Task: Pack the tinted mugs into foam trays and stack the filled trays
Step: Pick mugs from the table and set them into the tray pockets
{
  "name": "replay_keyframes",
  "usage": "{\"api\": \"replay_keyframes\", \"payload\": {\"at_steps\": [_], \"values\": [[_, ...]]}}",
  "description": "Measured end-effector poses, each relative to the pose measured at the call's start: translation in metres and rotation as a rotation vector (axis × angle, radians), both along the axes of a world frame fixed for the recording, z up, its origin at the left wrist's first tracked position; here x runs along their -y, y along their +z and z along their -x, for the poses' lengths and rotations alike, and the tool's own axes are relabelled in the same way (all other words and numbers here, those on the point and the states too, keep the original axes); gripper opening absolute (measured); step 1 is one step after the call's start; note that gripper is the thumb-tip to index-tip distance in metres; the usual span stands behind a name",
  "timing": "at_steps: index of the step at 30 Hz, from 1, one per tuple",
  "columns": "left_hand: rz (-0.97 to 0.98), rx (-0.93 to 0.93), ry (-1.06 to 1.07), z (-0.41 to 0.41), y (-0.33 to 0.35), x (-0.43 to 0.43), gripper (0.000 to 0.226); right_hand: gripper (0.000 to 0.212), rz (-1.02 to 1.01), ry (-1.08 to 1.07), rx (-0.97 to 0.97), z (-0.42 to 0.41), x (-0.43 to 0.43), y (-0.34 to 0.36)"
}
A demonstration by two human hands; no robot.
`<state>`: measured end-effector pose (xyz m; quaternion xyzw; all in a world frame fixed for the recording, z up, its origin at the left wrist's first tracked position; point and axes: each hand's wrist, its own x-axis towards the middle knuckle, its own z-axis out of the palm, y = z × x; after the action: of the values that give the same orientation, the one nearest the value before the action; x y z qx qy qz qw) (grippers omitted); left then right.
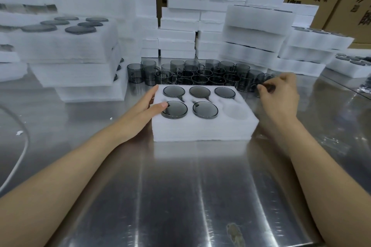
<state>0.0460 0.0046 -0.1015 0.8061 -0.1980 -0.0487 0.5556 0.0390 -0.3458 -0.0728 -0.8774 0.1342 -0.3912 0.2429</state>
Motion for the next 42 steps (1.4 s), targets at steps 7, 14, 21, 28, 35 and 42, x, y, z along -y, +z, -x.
{"api": "replay_keyframes", "payload": {"at_steps": [7, 14, 21, 28, 35, 42], "values": [[0.004, -0.006, -0.008, -0.001, 0.0, -0.001, 0.077, 0.013, -0.498, 0.409, 0.024, 0.005, -0.022, 0.019], [-0.003, 0.001, -0.002, 0.0, 0.0, 0.001, 0.076, 0.022, -0.97, 0.538, -0.035, 0.017, -0.033, 0.031], [0.017, -0.004, -0.004, 0.001, 0.001, 0.001, 0.08, 0.015, -1.34, 0.636, -0.095, 0.029, -0.029, 0.047], [0.003, 0.001, -0.006, -0.001, -0.001, 0.0, 0.073, 0.035, -0.666, 0.587, -0.185, 0.049, -0.048, 0.057], [-0.009, 0.013, 0.003, -0.002, -0.002, -0.001, 0.07, 0.057, 0.28, 0.175, -0.32, 0.061, -0.062, 0.054], [0.008, 0.002, 0.0, -0.001, -0.001, 0.0, 0.073, 0.043, 0.349, 0.179, -0.271, 0.054, -0.071, 0.045]]}}
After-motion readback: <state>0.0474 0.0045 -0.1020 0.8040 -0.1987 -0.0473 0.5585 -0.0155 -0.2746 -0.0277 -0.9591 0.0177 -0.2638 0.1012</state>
